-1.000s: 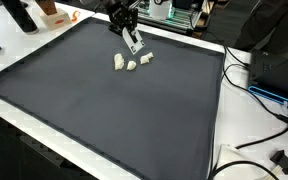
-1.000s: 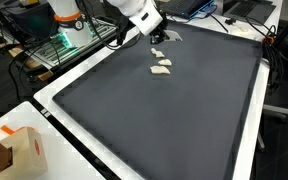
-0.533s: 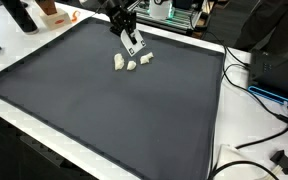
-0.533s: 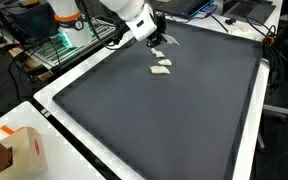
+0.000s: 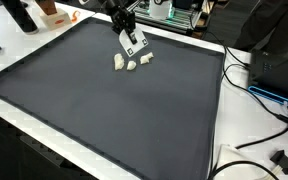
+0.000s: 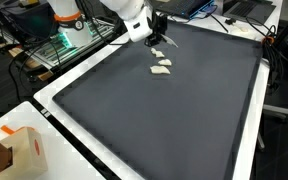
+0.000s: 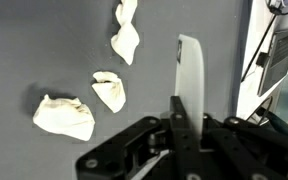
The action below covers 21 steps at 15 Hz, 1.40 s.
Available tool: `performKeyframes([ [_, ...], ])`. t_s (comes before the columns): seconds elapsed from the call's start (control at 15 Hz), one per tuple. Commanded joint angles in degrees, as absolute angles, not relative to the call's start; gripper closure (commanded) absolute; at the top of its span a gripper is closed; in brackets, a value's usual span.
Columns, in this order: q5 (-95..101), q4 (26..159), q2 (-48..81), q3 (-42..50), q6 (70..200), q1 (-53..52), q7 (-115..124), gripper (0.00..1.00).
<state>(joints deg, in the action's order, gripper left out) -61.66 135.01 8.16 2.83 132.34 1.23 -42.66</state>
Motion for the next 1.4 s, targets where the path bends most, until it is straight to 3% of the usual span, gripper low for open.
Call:
performKeyframes([
  [0.0,-60.8,136.8,5.9,2.3,133.8,1.4,-36.2,0.99],
  [0.53,-52.3,139.2,1.9,1.5,140.4,0.2,-19.6,0.99],
  [1.33,-11.9,141.0,-5.3,-1.4,138.7,-0.4,19.4,0.99],
])
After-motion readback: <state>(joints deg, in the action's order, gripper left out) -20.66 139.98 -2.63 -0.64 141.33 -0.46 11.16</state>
